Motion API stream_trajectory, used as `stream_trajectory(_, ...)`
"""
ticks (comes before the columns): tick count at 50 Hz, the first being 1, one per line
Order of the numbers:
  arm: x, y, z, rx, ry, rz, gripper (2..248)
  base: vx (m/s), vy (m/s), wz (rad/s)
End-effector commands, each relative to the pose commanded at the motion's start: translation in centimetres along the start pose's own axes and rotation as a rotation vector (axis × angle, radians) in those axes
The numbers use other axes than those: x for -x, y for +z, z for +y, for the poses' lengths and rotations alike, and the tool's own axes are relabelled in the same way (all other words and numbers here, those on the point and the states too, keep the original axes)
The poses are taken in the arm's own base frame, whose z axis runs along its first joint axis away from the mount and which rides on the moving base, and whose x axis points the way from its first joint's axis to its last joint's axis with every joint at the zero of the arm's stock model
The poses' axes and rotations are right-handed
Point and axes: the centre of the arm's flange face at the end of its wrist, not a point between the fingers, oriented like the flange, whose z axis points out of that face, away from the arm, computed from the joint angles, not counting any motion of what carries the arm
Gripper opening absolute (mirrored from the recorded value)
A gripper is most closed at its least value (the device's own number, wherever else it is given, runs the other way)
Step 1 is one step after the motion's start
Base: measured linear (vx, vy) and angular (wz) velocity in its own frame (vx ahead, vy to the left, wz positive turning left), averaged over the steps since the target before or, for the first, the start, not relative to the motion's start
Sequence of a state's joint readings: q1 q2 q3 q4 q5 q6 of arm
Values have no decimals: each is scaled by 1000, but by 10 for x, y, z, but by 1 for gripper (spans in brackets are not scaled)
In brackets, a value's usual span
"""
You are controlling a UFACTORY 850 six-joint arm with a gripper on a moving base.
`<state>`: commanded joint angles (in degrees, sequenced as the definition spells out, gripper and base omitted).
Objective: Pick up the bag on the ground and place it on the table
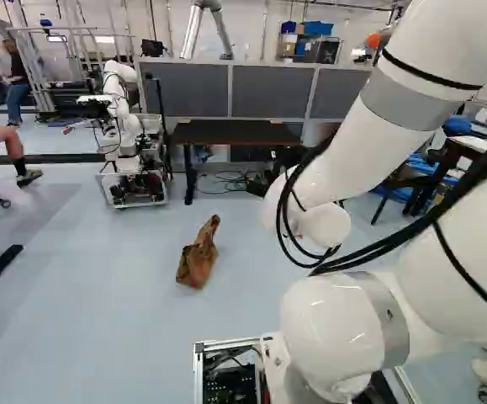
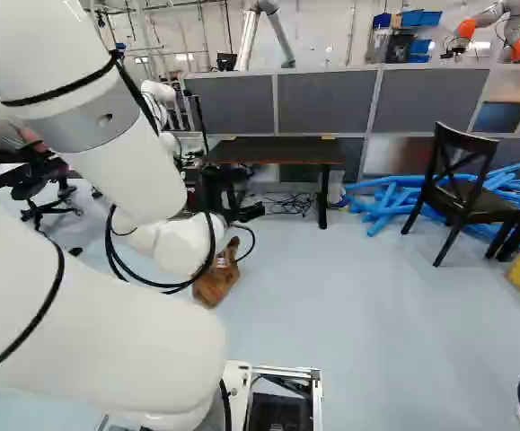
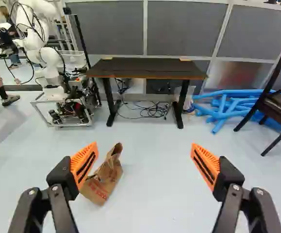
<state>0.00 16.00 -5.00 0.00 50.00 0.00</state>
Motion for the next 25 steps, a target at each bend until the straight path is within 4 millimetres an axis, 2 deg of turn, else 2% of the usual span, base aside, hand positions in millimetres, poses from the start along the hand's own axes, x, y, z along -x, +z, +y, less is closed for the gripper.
stream_trajectory(25, 0, 0, 0, 0, 0, 0, 247, 0, 0, 0)
